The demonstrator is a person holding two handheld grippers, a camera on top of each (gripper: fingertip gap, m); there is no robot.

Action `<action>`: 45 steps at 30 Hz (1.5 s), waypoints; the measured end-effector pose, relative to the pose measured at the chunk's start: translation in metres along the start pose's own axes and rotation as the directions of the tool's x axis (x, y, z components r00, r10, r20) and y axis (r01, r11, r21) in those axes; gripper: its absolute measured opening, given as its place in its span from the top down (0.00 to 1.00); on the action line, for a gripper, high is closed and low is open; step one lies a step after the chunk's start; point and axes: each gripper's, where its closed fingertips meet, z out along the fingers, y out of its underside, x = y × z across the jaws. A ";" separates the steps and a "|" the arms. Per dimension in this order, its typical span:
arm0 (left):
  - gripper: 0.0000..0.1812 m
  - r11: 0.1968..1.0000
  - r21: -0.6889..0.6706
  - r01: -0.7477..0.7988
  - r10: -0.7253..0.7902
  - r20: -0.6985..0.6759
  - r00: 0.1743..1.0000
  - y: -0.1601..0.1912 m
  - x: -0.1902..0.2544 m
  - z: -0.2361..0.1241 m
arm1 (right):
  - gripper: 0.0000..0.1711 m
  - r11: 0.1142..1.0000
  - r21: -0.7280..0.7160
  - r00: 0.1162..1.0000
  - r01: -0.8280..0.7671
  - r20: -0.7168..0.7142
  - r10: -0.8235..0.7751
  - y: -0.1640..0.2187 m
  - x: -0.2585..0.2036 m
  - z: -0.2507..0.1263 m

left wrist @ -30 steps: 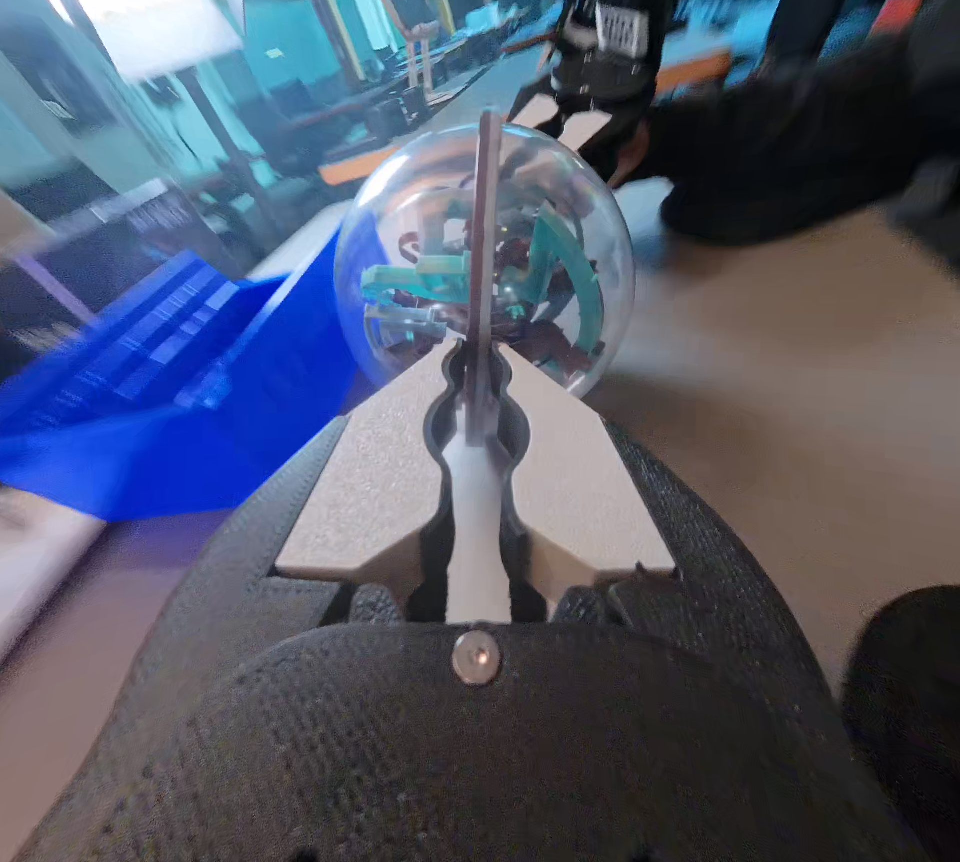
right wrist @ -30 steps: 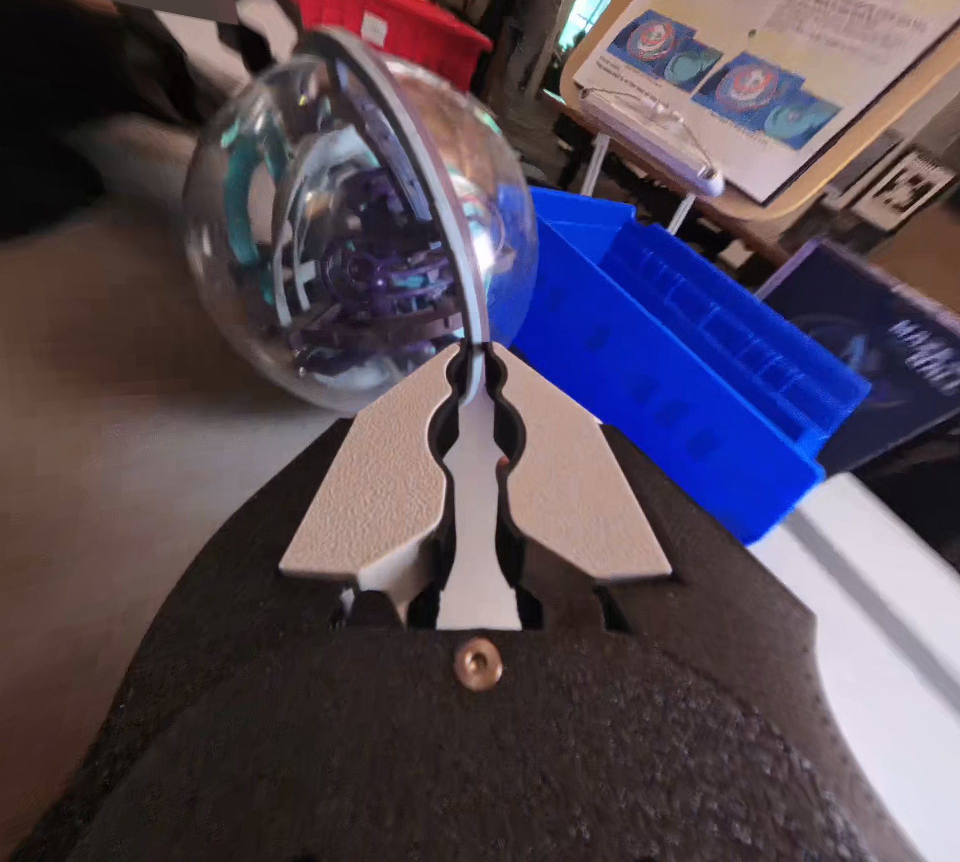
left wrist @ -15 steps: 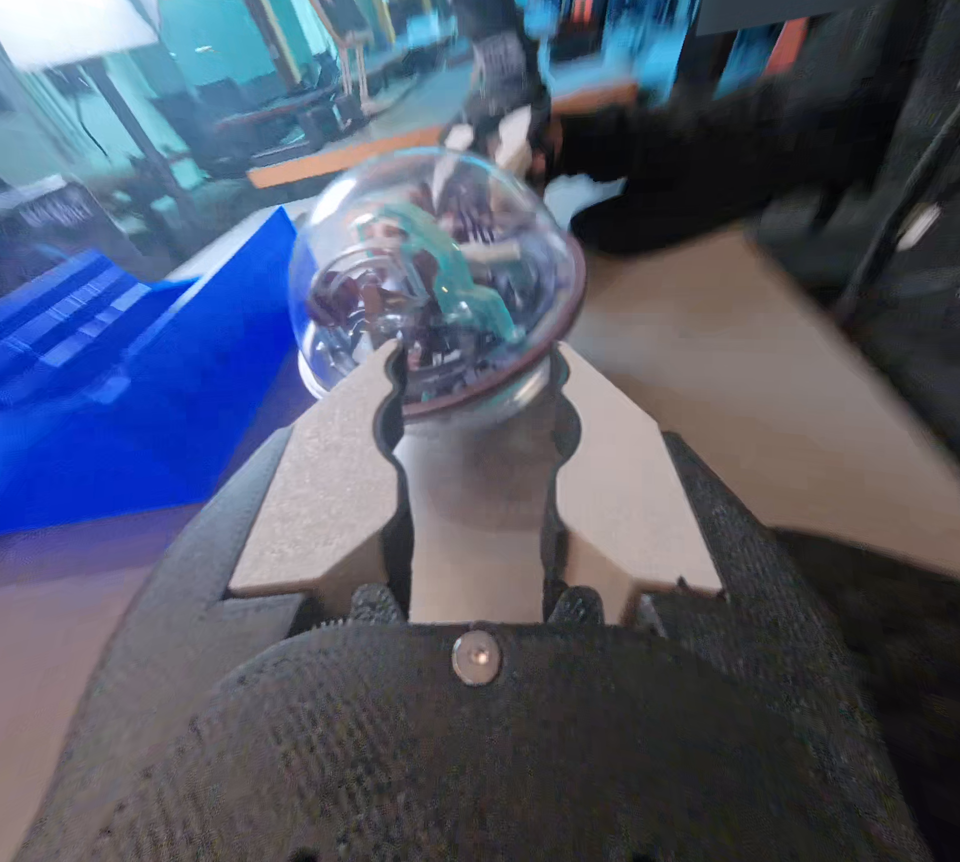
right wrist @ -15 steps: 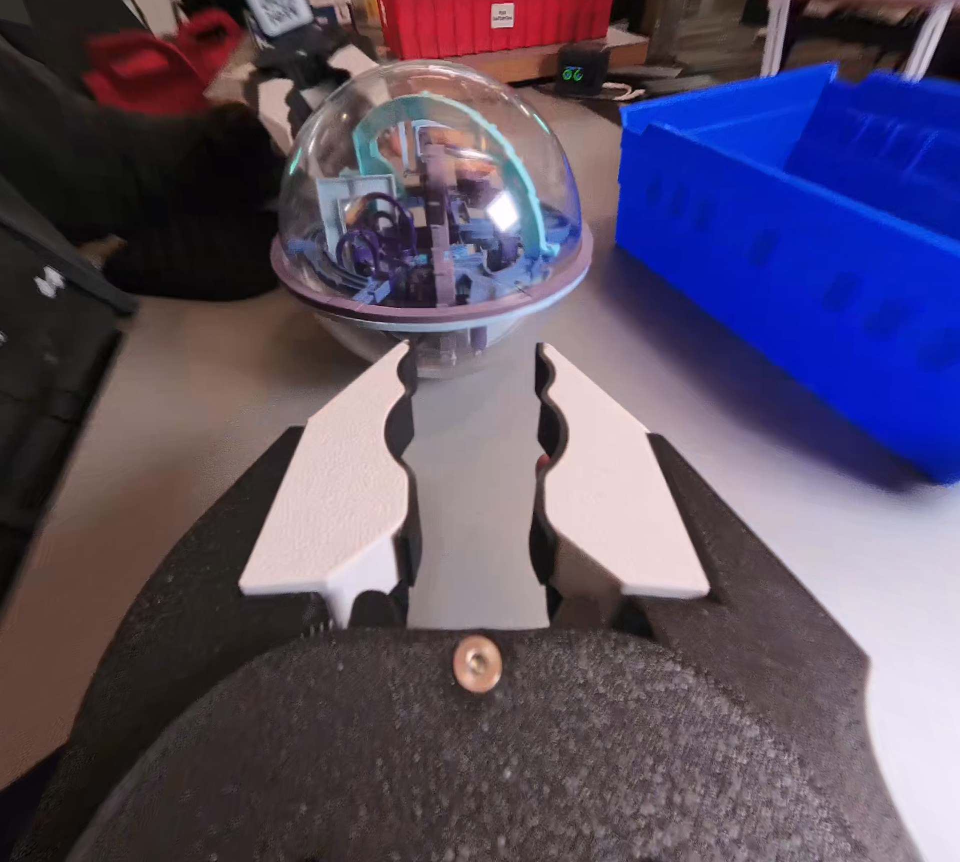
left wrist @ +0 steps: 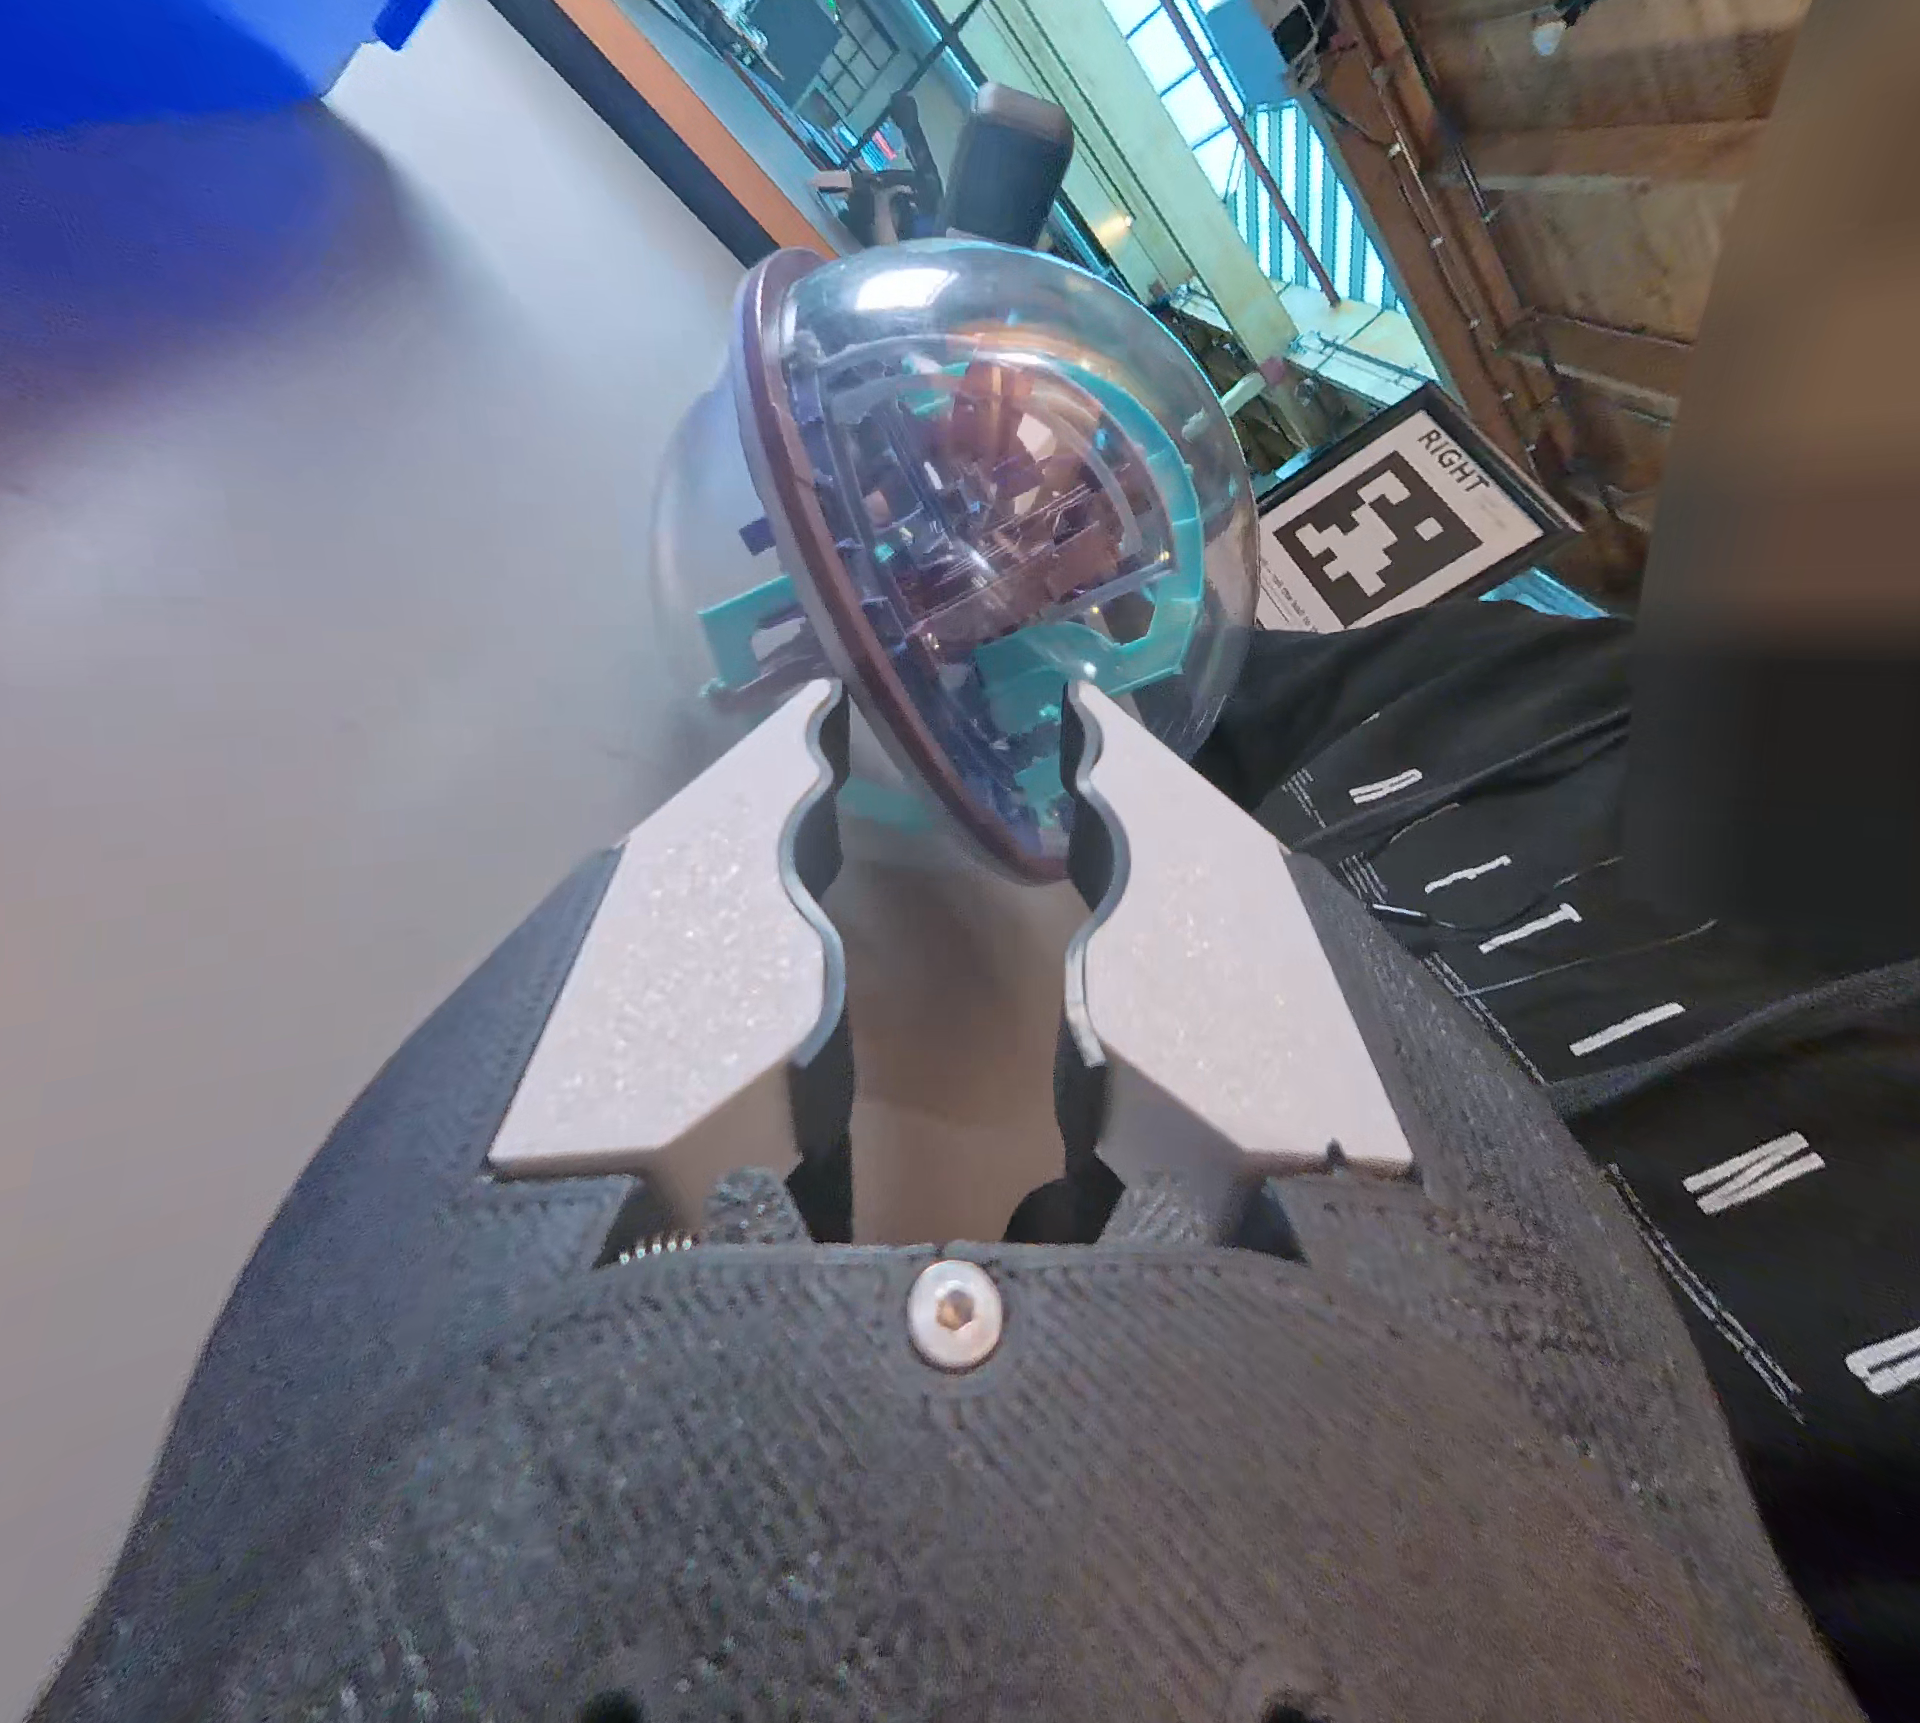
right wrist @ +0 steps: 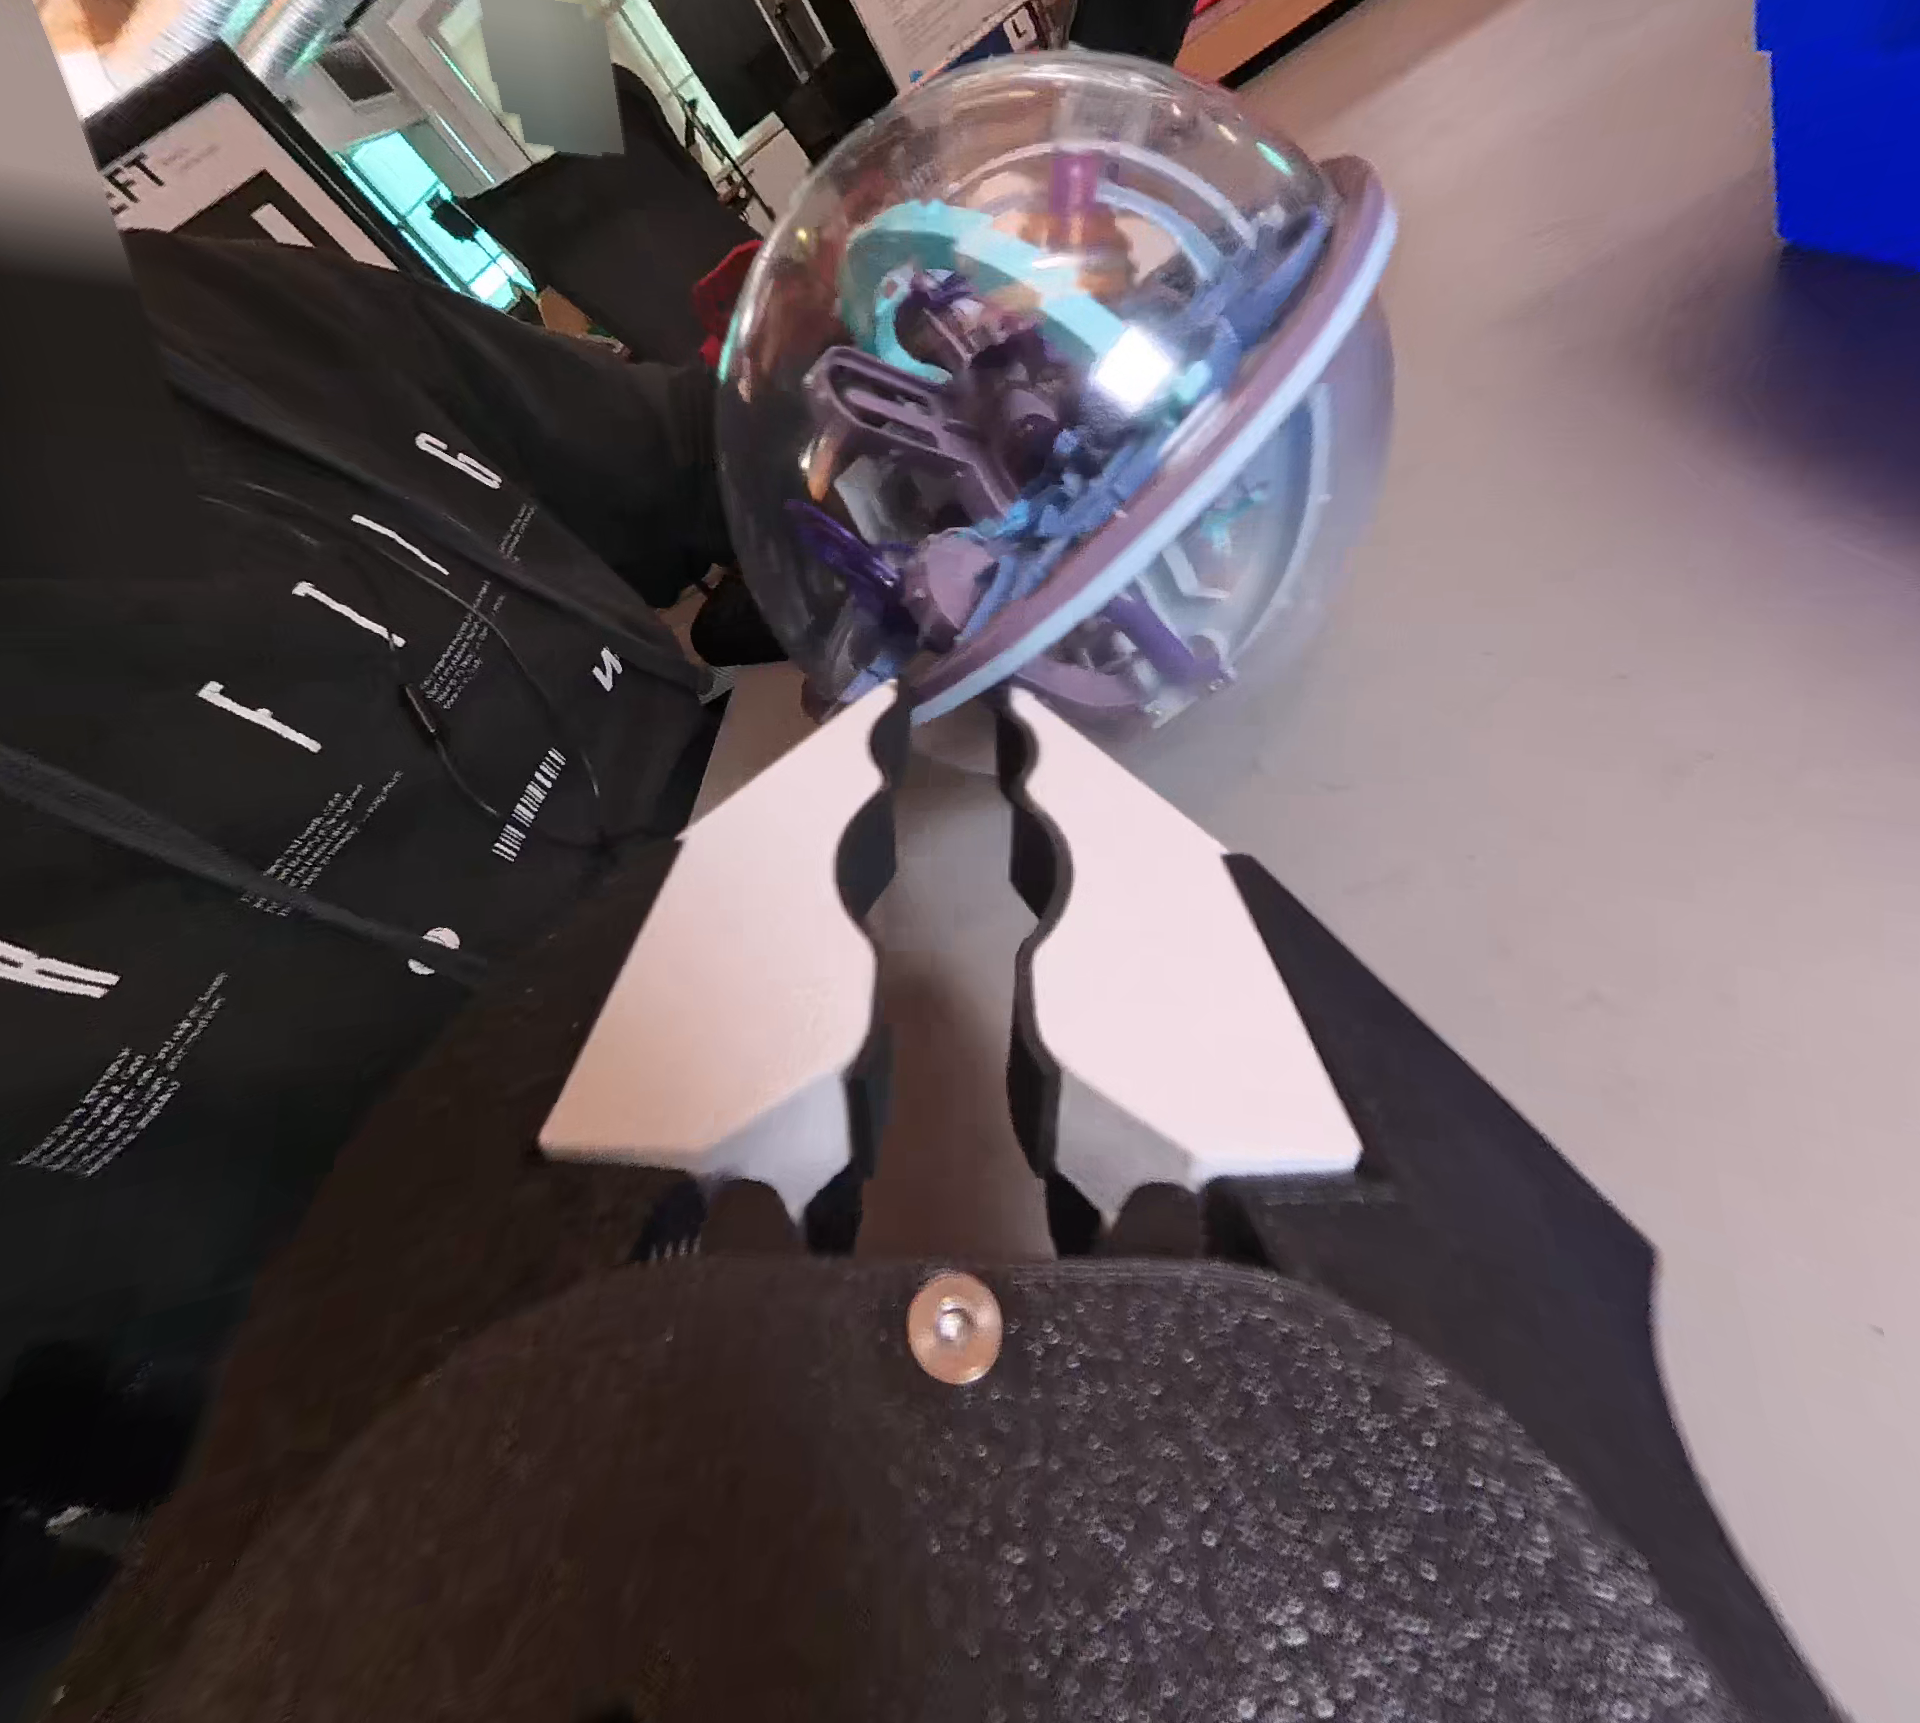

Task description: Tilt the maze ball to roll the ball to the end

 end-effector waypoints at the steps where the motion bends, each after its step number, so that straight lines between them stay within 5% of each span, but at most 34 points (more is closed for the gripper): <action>1: 0.79 1.000 0.006 0.001 -0.001 0.009 1.000 -0.001 -0.001 0.000 | 0.93 1.000 0.008 1.000 0.000 0.002 0.000 -0.001 0.000 0.000; 8: 0.96 0.999 0.039 -0.001 0.001 -0.010 1.000 -0.005 0.002 -0.003 | 0.94 1.000 -0.026 0.999 -0.007 -0.043 0.006 0.006 0.011 0.000; 26: 0.97 0.999 0.038 -0.011 0.010 0.013 1.000 -0.006 0.000 -0.004 | 0.95 0.998 0.009 0.997 -0.064 -0.031 0.064 0.002 0.014 0.004; 45: 0.96 0.999 -0.026 0.033 -0.032 0.010 0.999 0.004 -0.002 0.005 | 0.97 0.883 0.331 0.909 -0.333 -0.135 0.394 -0.038 0.074 -0.016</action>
